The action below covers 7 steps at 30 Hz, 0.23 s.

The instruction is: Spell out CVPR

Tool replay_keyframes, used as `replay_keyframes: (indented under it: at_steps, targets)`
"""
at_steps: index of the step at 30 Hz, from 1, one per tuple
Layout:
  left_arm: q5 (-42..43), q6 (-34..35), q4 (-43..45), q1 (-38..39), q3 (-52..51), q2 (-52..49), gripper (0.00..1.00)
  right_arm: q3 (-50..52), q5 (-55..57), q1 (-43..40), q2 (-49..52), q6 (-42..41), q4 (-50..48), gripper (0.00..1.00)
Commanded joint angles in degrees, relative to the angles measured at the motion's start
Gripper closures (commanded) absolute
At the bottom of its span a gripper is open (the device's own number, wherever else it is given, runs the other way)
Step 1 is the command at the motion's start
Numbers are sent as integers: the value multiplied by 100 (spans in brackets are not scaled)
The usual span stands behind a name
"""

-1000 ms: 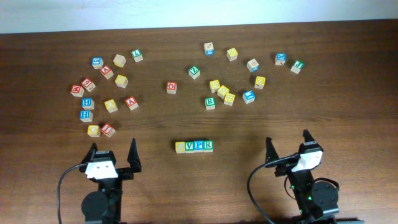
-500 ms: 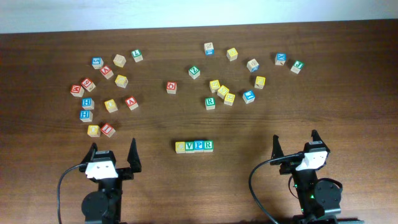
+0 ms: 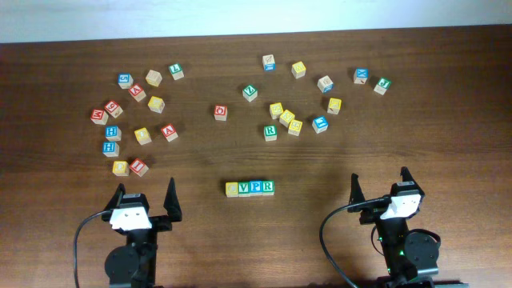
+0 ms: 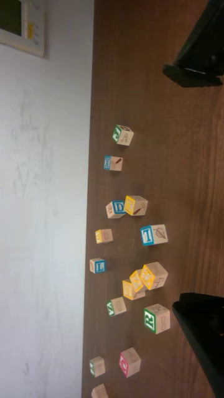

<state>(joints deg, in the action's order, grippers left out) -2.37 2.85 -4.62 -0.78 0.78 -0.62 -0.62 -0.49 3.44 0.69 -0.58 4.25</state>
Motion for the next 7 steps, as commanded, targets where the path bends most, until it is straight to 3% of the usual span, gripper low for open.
replay_keyframes:
  at_steps: [1, 7]
  targets:
    - [20, 76, -15, -26, -24, 33, 1, 31, 72, -48, -48, 37, 42, 2]
    - [20, 76, -15, -26, -24, 33, 1, 31, 72, -46, -48, 37, 42, 2]
